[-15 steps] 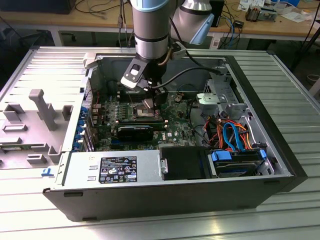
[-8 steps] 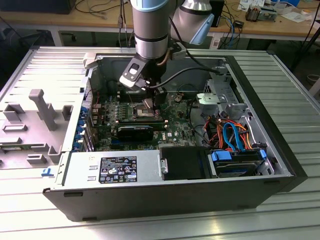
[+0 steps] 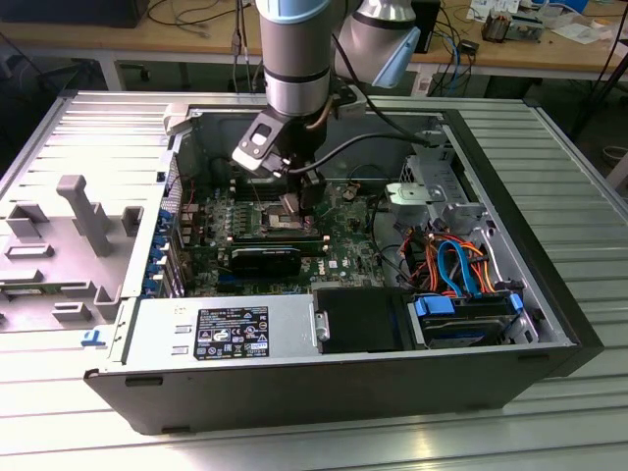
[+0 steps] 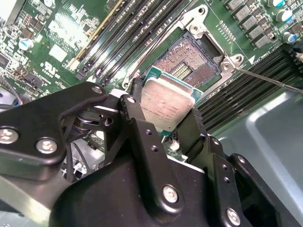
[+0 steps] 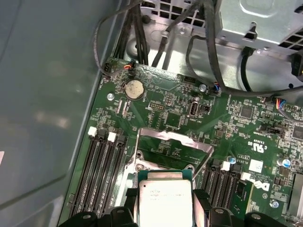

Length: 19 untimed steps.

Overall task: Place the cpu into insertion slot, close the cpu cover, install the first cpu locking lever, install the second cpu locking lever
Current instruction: 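Place the cpu into insertion slot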

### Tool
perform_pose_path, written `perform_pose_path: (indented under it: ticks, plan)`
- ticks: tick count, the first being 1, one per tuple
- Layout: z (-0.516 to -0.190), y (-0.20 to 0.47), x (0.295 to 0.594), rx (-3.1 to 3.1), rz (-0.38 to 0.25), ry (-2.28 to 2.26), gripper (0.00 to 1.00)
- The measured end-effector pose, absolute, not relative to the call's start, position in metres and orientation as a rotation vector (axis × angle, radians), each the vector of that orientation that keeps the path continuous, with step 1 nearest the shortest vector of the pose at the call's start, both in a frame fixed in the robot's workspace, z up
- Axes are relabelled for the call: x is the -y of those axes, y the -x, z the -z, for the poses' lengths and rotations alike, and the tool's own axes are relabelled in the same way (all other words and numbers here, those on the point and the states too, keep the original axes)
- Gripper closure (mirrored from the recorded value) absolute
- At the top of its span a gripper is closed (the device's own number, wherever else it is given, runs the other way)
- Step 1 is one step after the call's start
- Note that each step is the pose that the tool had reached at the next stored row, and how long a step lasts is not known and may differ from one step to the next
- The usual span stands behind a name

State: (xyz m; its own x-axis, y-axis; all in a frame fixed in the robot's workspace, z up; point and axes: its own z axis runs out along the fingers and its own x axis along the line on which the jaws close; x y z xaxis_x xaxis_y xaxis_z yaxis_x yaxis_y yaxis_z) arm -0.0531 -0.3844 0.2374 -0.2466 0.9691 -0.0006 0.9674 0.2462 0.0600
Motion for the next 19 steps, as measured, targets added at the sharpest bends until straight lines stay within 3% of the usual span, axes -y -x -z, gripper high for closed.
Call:
perform_pose_path:
  ticks: [19]
  plan:
    - [-0.2309, 0.0577, 0.381, -2.29, -0.068, -2.09, 0.46]
